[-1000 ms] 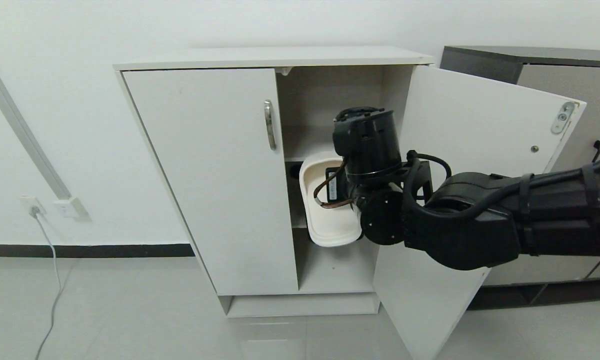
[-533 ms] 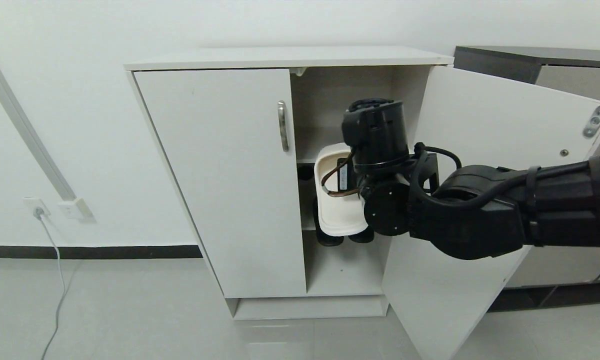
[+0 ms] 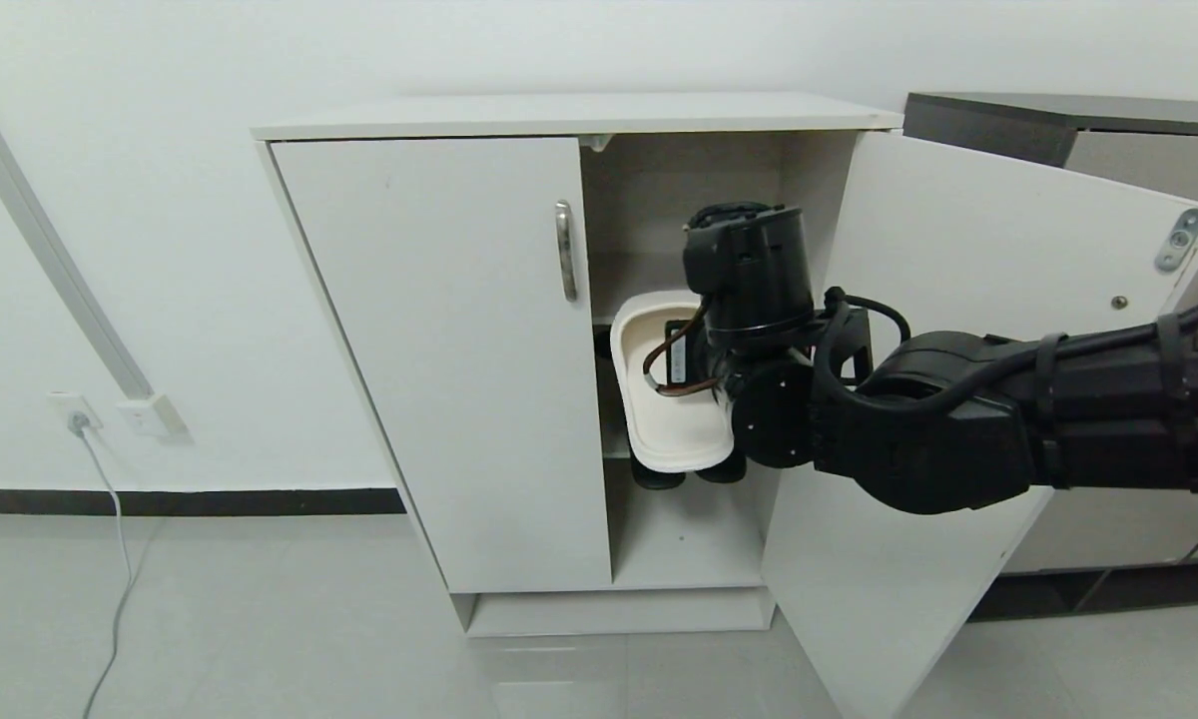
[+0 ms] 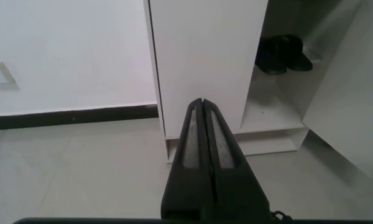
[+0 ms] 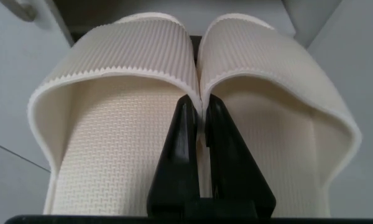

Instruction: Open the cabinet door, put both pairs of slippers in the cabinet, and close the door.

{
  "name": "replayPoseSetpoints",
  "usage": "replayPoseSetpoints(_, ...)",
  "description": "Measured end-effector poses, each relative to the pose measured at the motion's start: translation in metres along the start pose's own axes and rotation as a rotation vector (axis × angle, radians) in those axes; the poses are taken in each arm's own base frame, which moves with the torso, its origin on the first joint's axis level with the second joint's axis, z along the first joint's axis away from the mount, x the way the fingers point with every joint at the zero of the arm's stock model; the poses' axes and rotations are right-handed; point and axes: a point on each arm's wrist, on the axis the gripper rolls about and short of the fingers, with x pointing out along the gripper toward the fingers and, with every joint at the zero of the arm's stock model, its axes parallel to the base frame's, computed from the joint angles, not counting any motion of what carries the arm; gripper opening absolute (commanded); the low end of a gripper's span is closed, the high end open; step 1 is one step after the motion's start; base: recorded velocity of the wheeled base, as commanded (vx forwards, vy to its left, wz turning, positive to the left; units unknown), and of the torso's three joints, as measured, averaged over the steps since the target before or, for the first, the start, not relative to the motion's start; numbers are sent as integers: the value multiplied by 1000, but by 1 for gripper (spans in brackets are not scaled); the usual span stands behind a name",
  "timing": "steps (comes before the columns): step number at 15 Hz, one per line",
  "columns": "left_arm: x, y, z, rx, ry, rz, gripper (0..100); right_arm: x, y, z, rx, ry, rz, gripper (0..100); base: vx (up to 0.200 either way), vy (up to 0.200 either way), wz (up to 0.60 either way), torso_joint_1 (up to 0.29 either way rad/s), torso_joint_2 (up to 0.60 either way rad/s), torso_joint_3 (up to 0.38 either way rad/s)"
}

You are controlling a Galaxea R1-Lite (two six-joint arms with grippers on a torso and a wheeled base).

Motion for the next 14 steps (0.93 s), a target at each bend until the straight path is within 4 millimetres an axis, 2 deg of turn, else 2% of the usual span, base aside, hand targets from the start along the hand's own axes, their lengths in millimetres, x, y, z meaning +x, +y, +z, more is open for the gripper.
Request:
replayPoseSetpoints(1,0,0,0,0,0,-1,0,1,0,0,-1,1,-3,0,0,0,0,0,0,0)
replayPoseSetpoints(10,0,0,0,0,0,-2,0,2,-1,-4,-4,6,-7,0,200,0,0,3,4,2)
replayPoseSetpoints(14,0,0,0,-1,0,-1,0,2,-1,-8,-2,6,-11,0,0,0,0,0,0,0)
